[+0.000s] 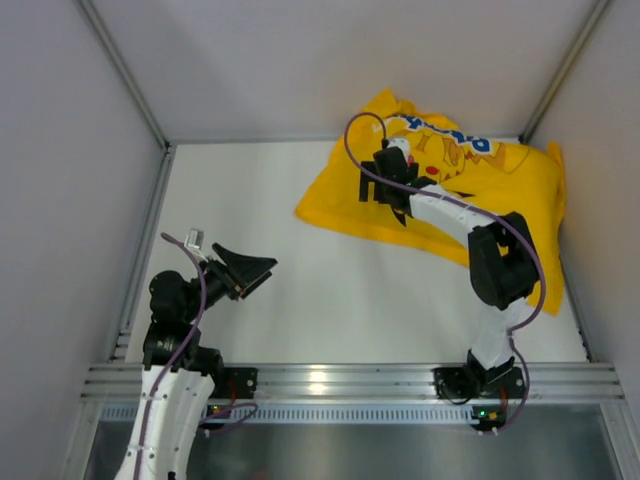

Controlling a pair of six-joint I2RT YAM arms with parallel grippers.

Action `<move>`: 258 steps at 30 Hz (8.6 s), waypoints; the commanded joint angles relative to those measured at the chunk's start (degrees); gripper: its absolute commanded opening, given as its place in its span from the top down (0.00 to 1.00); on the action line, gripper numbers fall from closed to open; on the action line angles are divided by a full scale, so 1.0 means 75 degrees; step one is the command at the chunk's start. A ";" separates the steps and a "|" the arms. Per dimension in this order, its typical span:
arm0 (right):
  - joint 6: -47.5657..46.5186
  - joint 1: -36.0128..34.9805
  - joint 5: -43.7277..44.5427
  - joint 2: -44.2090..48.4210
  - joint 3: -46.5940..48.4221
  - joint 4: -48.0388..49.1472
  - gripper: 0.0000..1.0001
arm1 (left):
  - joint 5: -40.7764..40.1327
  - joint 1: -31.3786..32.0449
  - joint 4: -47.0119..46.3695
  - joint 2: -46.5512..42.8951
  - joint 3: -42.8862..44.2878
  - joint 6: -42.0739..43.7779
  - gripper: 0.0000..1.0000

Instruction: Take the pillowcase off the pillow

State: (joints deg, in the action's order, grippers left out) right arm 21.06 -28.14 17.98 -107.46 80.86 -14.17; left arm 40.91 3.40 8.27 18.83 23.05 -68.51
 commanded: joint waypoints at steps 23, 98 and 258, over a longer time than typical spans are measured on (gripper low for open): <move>-0.0219 -0.1896 -0.0743 -0.1118 0.0727 0.0365 1.00 | -0.0613 -0.0066 0.1755 -0.0061 0.1437 0.1317 0.12; 0.1458 0.0541 -0.1365 0.7520 -0.4289 -0.1004 0.27 | -0.2935 -0.0182 -0.2463 1.1203 0.4077 0.1635 1.00; -0.0405 0.2475 -0.1049 0.2761 0.1958 -0.3102 0.25 | -0.1294 -0.2387 0.1698 0.6382 0.5599 0.4037 0.36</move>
State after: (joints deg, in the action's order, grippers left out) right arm 21.61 -9.69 12.12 -90.89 93.38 -44.27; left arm 34.79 -15.44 24.45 65.98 62.83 -41.89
